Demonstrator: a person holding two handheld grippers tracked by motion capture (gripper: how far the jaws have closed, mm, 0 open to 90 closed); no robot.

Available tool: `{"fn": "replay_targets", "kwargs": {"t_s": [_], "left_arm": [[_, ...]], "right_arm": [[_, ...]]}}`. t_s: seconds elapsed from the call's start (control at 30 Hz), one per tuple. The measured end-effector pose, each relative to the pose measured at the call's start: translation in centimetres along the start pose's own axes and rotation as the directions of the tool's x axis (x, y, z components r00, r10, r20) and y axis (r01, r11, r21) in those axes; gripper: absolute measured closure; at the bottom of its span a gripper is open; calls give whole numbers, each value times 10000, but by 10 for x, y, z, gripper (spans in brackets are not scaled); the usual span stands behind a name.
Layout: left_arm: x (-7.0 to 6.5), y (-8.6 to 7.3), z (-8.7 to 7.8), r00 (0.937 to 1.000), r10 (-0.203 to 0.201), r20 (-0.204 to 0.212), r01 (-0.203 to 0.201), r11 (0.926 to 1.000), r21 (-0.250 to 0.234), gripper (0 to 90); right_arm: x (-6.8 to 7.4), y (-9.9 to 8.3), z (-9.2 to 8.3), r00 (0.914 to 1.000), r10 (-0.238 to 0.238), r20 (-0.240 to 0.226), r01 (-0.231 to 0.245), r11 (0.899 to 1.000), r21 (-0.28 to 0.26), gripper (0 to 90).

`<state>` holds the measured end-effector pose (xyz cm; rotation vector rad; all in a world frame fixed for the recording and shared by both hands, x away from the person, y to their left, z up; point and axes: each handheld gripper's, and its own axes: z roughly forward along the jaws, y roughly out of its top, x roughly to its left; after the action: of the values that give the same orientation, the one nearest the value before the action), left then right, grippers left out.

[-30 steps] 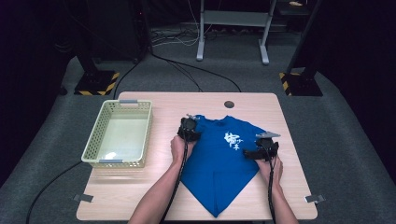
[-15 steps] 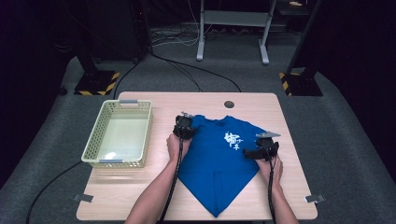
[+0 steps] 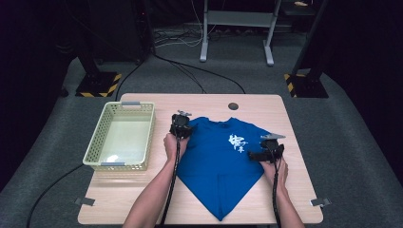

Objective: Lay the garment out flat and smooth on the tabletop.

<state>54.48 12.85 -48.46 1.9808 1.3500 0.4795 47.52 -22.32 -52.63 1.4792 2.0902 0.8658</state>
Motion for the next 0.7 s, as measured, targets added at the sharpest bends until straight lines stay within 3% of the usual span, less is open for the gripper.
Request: {"fn": "replay_targets", "kwargs": {"t_s": [0.7], "left_arm": [[18, 1, -7, 9981, -189, -591, 179, 9997, -162, 863]], "right_arm": [[-12, -1, -2, 9998, 153, 125, -153, 9999, 52, 0]]}}
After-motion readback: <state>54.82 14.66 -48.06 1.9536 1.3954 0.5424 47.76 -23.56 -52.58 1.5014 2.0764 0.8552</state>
